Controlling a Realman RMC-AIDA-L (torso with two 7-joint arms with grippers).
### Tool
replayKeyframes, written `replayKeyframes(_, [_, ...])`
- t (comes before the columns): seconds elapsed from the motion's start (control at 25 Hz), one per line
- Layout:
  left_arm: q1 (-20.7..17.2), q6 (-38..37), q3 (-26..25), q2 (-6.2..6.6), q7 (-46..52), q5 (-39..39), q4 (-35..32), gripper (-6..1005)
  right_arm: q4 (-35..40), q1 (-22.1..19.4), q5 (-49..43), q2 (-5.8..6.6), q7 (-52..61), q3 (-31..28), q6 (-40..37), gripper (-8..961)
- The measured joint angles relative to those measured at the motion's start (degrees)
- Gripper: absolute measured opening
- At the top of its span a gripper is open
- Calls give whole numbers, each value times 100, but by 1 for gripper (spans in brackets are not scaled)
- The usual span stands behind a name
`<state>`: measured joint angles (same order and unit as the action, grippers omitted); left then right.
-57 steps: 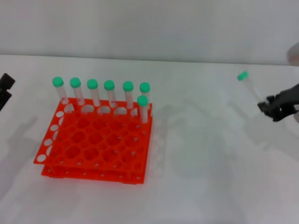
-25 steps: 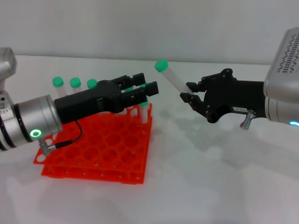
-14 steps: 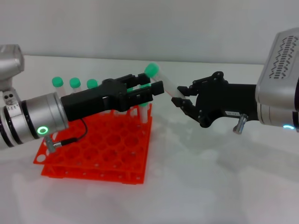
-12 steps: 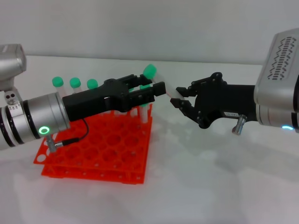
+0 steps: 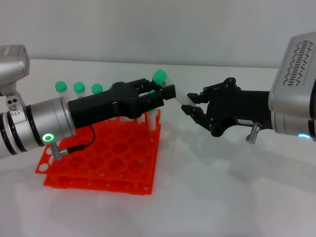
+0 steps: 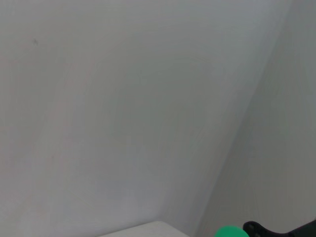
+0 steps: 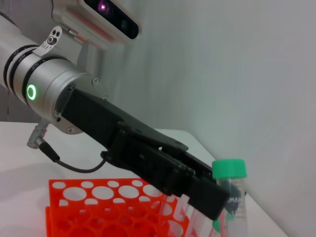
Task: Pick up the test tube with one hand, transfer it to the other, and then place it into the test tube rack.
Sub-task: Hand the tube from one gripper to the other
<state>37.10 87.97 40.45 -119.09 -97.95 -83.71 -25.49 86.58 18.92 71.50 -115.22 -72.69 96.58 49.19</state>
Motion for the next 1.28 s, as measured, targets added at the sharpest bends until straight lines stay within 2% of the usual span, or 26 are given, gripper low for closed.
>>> replayKeyframes(0.08, [-9,0,2,0,-1,-13,-6,675,12,-2,-5,0,0,12,-1,239])
replayKeyframes(0.24, [-8,0,5,0,-3,-16,-2,427,18,13,-6,0,0,20,-2,242])
replayKeyframes(0.56, [33,-65,16,0,-5,27,30,424,29,31,-6,0,0,42,-9,247])
replayKeyframes(1.28, [31,-39,19,0,-5,30,4,218,-4,20,-144,0,-88,75,40,260])
